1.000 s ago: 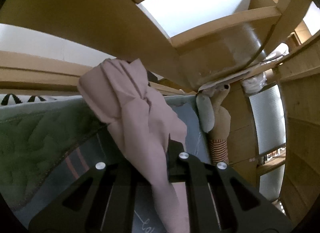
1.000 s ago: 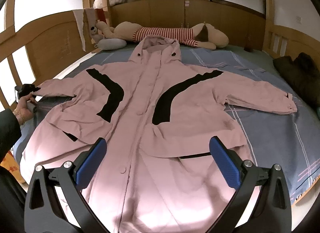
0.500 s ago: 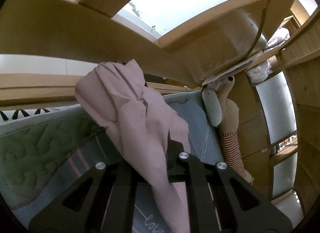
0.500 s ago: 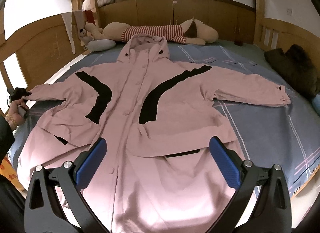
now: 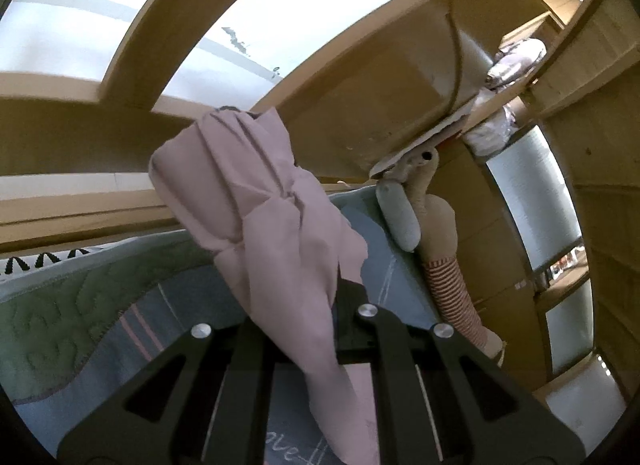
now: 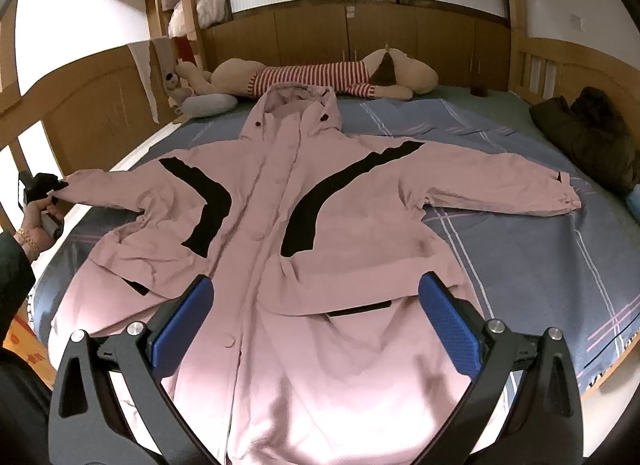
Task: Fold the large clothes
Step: 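Lift the gripped sleeve up off the bed with the left tool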
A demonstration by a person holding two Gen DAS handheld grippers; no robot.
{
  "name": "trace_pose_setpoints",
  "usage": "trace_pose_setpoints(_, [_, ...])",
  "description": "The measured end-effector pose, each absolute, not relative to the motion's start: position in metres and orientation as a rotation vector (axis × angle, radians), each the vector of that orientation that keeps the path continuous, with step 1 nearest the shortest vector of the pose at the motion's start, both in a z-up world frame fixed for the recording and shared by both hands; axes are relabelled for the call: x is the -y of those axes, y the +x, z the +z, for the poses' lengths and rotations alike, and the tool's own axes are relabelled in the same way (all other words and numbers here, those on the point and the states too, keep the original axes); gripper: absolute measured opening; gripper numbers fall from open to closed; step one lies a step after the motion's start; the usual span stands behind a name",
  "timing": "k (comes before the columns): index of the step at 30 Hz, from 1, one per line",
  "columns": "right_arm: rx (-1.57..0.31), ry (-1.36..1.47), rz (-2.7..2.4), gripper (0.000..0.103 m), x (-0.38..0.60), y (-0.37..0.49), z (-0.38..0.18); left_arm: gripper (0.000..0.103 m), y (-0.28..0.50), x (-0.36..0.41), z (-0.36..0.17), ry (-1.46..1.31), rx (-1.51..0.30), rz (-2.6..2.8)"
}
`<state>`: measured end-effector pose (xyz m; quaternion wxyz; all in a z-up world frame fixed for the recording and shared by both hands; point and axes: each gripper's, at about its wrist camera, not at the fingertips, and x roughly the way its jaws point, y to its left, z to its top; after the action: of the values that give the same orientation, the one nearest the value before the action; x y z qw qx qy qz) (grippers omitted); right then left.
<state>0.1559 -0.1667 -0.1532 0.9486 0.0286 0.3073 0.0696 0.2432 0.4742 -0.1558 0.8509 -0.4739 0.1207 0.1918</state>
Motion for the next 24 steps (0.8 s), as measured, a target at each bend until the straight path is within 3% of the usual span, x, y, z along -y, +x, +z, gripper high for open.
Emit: trace_pose_setpoints(24, [-0.588, 0.075, 0.187, 0.102, 0.171, 0.142, -0.141, 0.005, 0.27, -0.362, -0.013, -0.855, -0.122, 0.107])
